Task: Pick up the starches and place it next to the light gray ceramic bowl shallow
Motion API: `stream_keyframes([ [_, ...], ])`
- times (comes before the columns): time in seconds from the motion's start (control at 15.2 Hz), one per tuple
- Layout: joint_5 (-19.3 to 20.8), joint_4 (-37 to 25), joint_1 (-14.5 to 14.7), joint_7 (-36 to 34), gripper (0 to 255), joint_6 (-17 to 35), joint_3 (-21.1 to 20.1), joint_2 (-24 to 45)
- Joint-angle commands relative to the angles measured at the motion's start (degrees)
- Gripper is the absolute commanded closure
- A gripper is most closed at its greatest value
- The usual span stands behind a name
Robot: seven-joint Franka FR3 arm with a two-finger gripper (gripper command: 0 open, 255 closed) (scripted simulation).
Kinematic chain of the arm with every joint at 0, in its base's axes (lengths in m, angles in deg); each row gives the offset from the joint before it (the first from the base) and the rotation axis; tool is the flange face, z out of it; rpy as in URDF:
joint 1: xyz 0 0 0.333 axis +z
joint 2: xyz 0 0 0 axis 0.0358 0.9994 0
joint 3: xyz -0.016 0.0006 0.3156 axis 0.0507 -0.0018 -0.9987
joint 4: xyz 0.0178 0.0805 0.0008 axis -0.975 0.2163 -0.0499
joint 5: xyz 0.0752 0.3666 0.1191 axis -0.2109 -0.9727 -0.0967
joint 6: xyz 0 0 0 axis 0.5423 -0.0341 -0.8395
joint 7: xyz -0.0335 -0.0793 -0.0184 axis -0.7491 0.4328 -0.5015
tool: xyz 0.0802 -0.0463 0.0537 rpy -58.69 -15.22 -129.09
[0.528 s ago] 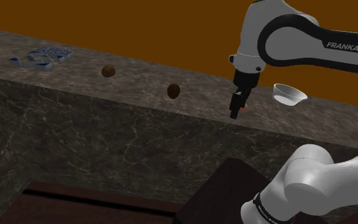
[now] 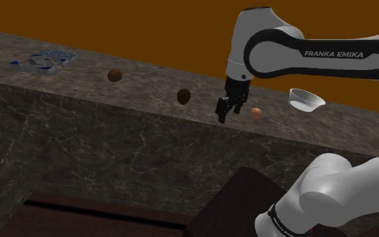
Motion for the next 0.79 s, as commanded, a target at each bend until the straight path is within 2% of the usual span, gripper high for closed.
stream_keyframes([
  [0.0,-0.19,-1.46,-0.99,-4.94,0,3.56,-1.58,3.42],
  [0.33,1.31,-6.09,-3.85,-16.63,0,11.54,-4.89,12.60],
  [0.73,6.12,-14.18,-7.18,-31.08,0,18.15,-7.62,23.90],
])
